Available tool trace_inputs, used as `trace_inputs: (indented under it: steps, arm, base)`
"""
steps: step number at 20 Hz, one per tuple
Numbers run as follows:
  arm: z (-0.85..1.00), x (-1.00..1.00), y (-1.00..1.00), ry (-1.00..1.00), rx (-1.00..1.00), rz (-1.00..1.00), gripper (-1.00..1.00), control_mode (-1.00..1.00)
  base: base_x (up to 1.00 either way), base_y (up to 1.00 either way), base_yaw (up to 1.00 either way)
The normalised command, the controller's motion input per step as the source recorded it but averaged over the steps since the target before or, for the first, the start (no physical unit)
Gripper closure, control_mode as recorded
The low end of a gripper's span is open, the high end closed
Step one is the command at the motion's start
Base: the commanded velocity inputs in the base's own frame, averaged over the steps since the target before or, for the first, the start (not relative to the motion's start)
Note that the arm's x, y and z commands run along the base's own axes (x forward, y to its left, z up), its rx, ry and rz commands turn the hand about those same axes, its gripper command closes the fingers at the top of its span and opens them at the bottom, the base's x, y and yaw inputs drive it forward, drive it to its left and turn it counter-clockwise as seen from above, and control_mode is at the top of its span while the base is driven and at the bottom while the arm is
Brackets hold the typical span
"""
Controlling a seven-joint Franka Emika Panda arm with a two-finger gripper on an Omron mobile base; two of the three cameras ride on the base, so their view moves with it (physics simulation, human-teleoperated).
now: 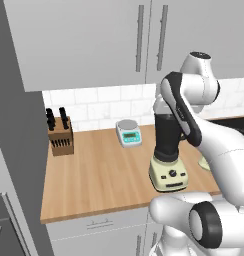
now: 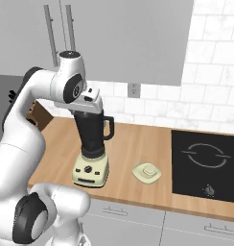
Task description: Close the lid blender by securely placing the lid on top.
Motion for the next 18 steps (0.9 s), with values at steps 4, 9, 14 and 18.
trace_inputs:
  steps: [4, 9, 14, 18]
  arm:
    - [-0.01, -0.17, -0.04, 0.00, 0.00, -0.06, -1.00, -1.00]
    - [-0.12, -0.45, -0.33, -0.03, 0.00, -0.10, -1.00, -1.00]
    - [-0.21, -0.46, -0.42, -0.05, 0.00, -0.11, -1.00, -1.00]
    - [-0.26, -0.43, -0.61, -0.01, 0.00, -0.13, -1.00, -1.00]
  base:
    - [0.00, 0.00, 0.00]
    - [0.00, 0.00, 0.00]
    - [0.00, 0.00, 0.00]
    - [0.00, 0.00, 0.00]
